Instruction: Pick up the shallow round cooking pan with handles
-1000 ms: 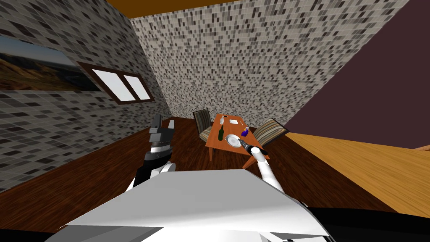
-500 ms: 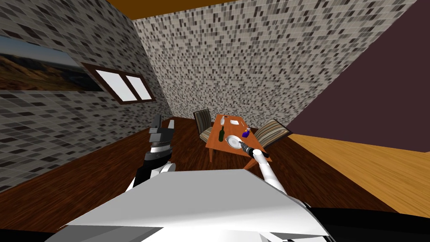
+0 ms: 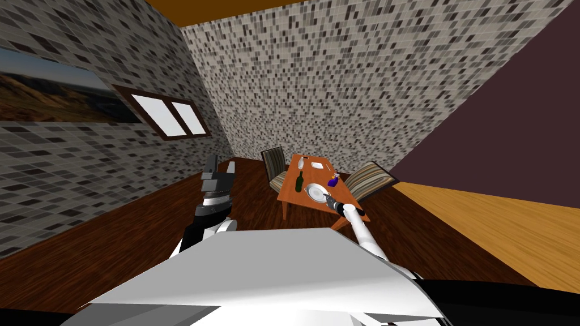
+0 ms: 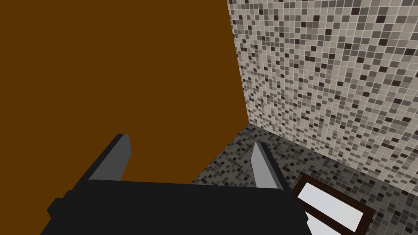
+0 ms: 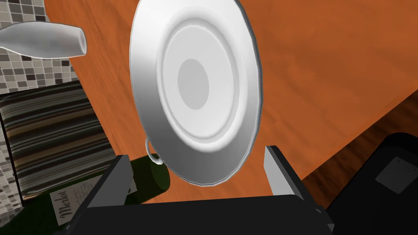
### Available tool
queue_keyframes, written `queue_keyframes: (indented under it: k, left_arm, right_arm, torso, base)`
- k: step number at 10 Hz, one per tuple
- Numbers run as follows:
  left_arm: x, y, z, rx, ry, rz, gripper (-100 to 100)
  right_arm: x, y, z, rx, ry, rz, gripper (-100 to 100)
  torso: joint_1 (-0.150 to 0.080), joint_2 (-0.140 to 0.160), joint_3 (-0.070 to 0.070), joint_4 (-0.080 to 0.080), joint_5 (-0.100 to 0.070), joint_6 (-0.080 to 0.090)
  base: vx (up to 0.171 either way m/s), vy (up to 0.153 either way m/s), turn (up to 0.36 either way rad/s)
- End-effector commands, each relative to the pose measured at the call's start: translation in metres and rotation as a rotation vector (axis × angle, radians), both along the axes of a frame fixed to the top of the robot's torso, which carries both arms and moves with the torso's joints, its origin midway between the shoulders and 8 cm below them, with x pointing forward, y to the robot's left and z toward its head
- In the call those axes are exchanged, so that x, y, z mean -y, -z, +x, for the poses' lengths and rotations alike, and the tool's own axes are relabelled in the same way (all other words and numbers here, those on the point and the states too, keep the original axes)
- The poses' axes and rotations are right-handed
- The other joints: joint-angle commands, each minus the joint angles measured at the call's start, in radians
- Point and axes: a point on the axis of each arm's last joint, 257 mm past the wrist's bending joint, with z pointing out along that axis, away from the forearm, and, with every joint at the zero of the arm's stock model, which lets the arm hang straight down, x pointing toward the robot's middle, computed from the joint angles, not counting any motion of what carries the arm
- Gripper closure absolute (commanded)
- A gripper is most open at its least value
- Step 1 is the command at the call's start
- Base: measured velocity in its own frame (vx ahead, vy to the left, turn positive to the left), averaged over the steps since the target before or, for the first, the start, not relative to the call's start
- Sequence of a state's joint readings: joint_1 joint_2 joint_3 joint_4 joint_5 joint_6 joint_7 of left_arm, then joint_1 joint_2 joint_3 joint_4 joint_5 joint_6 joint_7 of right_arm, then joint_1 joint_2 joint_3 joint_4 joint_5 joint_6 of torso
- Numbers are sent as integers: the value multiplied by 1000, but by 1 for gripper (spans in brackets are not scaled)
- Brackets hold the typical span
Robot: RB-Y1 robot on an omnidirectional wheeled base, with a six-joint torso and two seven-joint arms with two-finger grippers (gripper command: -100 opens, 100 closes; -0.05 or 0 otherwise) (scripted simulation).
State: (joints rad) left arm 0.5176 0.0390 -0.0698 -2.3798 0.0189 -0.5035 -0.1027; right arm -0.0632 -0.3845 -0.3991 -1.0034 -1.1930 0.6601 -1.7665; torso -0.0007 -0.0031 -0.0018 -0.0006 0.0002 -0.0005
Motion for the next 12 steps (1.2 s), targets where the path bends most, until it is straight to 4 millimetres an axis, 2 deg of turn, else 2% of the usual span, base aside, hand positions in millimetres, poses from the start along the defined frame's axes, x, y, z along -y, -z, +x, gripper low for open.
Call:
queue_keyframes:
  k: [1,2,3,5,6,7,8,9,10,11,12]
  left_arm:
    - [0,0,0,0,0,0,0]
    - [0,0,0,0,0,0,0]
    - [0,0,0,0,0,0,0]
    - [0,0,0,0,0,0,0]
    - [0,0,0,0,0,0,0]
    - [0,0,0,0,0,0,0]
    - [0,0,0,0,0,0,0]
    - [0,0,0,0,0,0,0]
    - [0,0,0,0,0,0,0]
    - [0,0,0,0,0,0,0]
    - [0,0,0,0,0,0,0]
  right_arm:
    - [3,9,-10,-32,36,57,-100]
    - [4,17,-19,-58,59,96,-100]
    - [4,17,-19,-59,65,102,-100]
    - [7,32,-37,-108,112,169,-100]
    - [7,32,-37,-108,112,169,-100]
    - [6,39,-46,-131,129,194,-100]
    - [2,57,-66,-177,149,225,-100]
    - [4,49,-55,-152,139,207,-100]
    - [4,51,-57,-157,140,211,0]
    - [-9,60,-57,-153,138,210,-100]
    - [-16,65,-57,-152,137,210,-100]
  torso:
    - [0,0,0,0,0,0]
    - [0,0,0,0,0,0]
    - [0,-2,-1,0,0,0]
    - [-1,-1,-1,0,0,0]
    - [-1,-2,-1,0,0,0]
    - [-1,-2,-1,0,0,0]
    - [0,-2,-1,0,0,0]
    - [-1,-3,-1,-1,0,0]
    - [0,-1,-1,0,0,0]
    - [0,1,0,0,0,0]
    - [-1,-1,0,0,0,0]
  base:
    - [28,-8,28]
    - [63,-13,52]
    - [54,-14,21]
    - [55,-17,35]
    - [54,-14,19]
    - [52,-13,20]
    - [77,-22,45]
    - [37,-12,9]
    - [6,-2,-1]
    - [48,-37,-19]
    - [85,-57,-17]
